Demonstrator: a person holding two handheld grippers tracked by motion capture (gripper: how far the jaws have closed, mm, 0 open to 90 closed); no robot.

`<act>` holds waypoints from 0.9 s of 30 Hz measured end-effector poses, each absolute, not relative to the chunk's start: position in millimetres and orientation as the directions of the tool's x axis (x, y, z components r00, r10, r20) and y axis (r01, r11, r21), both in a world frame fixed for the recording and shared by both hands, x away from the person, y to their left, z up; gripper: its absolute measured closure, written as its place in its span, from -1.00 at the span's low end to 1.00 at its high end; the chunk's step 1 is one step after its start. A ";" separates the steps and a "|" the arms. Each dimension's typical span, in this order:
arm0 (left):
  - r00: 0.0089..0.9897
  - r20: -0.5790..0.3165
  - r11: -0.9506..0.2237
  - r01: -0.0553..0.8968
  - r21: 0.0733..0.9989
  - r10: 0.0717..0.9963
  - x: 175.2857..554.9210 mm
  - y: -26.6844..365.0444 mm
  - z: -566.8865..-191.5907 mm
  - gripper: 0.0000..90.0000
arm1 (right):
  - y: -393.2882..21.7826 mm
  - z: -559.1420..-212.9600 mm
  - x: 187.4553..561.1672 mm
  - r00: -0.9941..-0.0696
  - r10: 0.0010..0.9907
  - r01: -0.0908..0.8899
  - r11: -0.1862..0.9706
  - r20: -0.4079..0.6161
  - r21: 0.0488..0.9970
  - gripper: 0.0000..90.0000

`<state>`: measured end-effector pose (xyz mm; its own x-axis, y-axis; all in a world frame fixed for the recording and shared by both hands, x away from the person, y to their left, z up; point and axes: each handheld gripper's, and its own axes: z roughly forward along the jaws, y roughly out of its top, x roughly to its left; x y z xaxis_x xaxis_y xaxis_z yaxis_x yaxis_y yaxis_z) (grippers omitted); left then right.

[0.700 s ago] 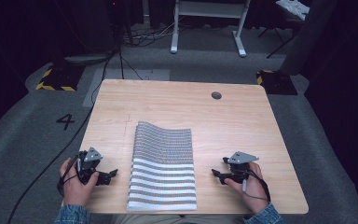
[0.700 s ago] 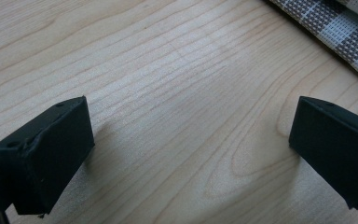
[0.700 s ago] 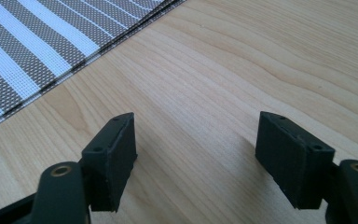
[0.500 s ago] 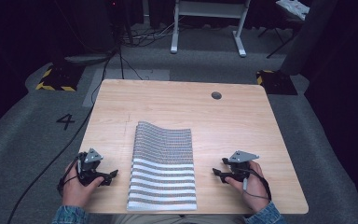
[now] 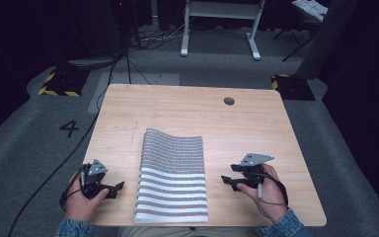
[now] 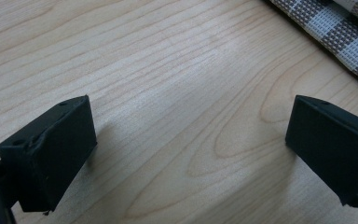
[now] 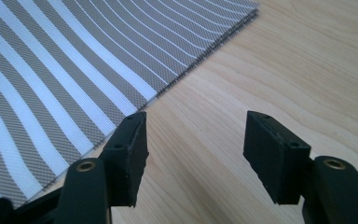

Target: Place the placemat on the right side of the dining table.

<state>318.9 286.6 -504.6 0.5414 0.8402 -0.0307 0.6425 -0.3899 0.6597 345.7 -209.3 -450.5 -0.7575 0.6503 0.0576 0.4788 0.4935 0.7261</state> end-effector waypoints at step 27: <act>0.554 -0.030 -0.402 0.639 0.656 0.832 322.6 287.3 -504.5 -0.99 | -111.9 -408.5 351.5 -0.855 0.511 0.414 0.568 0.089 0.712 -0.16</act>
<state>322.6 287.3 -504.5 0.5542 0.8319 -0.0296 0.6388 -0.4023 0.6558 351.5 -111.9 -408.5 -0.8550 0.5109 0.0893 0.4135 0.5677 0.7118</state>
